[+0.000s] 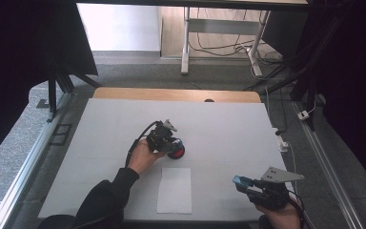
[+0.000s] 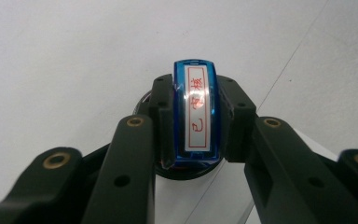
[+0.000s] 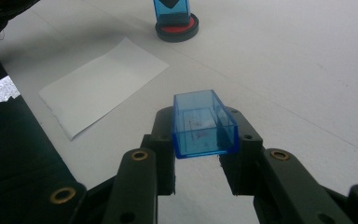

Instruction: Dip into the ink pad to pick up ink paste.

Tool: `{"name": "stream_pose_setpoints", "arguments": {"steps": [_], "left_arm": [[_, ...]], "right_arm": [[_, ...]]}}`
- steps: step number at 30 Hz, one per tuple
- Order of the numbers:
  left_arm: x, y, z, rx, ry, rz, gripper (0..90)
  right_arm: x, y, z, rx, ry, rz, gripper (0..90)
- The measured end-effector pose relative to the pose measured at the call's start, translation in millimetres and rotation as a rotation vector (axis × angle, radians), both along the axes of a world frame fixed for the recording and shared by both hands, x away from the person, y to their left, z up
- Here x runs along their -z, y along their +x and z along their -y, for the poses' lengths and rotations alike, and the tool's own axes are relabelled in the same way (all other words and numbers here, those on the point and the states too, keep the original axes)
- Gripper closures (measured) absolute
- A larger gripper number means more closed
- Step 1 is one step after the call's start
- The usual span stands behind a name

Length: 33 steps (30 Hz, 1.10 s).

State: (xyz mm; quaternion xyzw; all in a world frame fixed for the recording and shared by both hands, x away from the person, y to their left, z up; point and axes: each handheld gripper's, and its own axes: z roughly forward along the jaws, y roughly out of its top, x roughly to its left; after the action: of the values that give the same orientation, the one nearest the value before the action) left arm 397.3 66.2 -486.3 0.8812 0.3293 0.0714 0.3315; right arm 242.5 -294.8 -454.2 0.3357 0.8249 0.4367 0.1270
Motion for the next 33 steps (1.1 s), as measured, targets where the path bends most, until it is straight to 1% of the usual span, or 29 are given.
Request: {"name": "stream_pose_setpoints", "arguments": {"steps": [4,8,10,11,14,15,20,22,24,25,27,28,30,33], "left_arm": [[1.5,0.6,-3.3,-0.015,-0.031,-0.009,70.2],[0.4,0.4,-4.0,-0.014,-0.034,-0.012,70.1],[-1.6,-0.2,-4.8,-0.008,-0.062,-0.017,70.1],[-3.3,-0.9,-4.8,-0.005,-0.064,-0.013,70.1],[-9.0,-4.2,-3.6,0.010,-0.047,0.013,70.1],[-10.6,-5.1,-3.7,0.014,-0.046,0.015,70.1],[-17.4,-9.0,-9.5,0.028,-0.082,0.012,70.1],[-19.7,-10.6,-12.8,0.031,-0.101,0.004,70.1],[-22.3,-13.2,-15.5,0.031,-0.114,0.007,70.1],[-24.0,-14.7,-16.6,0.036,-0.108,0.013,70.1],[-27.3,-18.7,-17.7,0.041,-0.094,0.042,70.1],[-28.8,-20.4,-18.3,0.045,-0.092,0.047,70.1],[-31.4,-23.6,-19.4,0.052,-0.106,0.052,70.1],[-34.7,-27.4,-21.2,0.069,-0.107,0.041,70.1]], "right_arm": [[0.0,0.2,0.4,-0.005,0.002,-0.004,68.1],[0.1,0.2,0.8,-0.007,0.004,-0.004,68.0],[0.1,0.1,0.8,-0.008,0.004,-0.003,68.0],[0.1,0.1,0.8,-0.008,0.007,-0.003,68.0],[0.0,0.1,0.7,-0.008,0.004,-0.004,68.0],[-0.1,0.0,0.6,-0.009,0.003,-0.004,68.1],[0.1,0.0,0.0,-0.009,-0.001,-0.001,68.1],[0.0,-0.1,0.1,-0.007,0.000,-0.001,68.0],[0.1,-0.1,0.1,-0.006,0.000,-0.002,68.0],[0.1,0.0,0.0,-0.006,0.000,-0.003,68.1],[0.1,0.0,0.0,-0.007,0.000,-0.002,68.1],[0.1,0.0,0.0,-0.006,0.000,-0.002,68.0],[0.1,0.1,0.0,-0.006,0.001,-0.002,68.0],[0.0,0.0,0.0,-0.005,0.000,-0.002,68.1]]}}
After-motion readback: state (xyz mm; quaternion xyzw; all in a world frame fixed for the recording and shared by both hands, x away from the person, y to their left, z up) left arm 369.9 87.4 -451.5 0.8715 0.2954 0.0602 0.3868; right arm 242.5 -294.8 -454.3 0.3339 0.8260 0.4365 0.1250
